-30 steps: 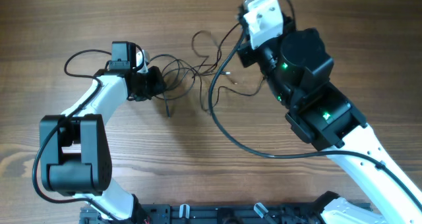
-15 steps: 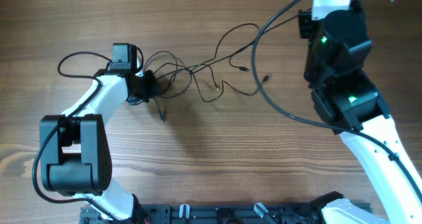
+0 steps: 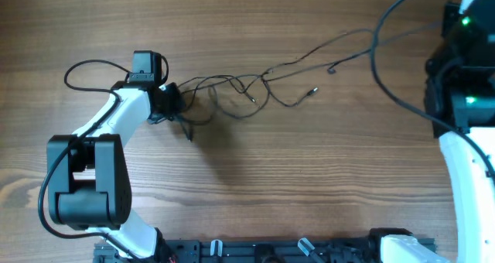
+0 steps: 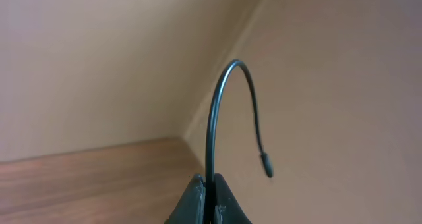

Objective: Untangle cables

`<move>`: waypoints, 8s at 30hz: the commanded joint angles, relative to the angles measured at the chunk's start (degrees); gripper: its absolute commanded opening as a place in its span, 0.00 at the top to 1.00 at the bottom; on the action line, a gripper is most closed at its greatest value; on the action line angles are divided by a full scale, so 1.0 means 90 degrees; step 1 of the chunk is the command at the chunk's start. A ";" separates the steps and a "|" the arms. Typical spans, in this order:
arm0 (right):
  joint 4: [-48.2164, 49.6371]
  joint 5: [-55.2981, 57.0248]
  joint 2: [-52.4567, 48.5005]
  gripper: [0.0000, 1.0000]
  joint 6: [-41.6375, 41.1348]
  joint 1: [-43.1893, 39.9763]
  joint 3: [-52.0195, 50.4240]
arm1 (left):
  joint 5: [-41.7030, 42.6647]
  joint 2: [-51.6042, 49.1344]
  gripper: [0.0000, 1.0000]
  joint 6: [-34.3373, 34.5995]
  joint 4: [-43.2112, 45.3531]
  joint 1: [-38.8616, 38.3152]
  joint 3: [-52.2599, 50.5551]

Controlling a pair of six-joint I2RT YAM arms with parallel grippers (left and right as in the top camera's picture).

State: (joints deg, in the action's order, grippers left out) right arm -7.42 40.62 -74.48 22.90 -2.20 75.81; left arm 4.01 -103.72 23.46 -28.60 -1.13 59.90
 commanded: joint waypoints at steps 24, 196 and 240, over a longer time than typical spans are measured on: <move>-0.0719 -0.0775 -0.1161 0.96 -0.0780 -0.1557 0.0170 | -0.0330 -0.0109 0.96 0.1018 -0.0712 0.1739 0.0010; 0.4954 -1.2191 -0.3150 0.96 -1.0069 0.1404 -0.0265 | 0.4869 0.2606 0.96 -0.0036 0.3070 -0.2620 0.1005; -0.4313 -0.3687 -0.3143 0.91 -0.5297 -0.0588 0.0095 | 0.1498 0.1469 0.69 0.0442 0.0619 -0.1974 0.1005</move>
State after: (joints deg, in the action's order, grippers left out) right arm -46.70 5.93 -102.48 -26.15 -3.11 74.17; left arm 19.07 -87.81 27.53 -22.83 -19.11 68.90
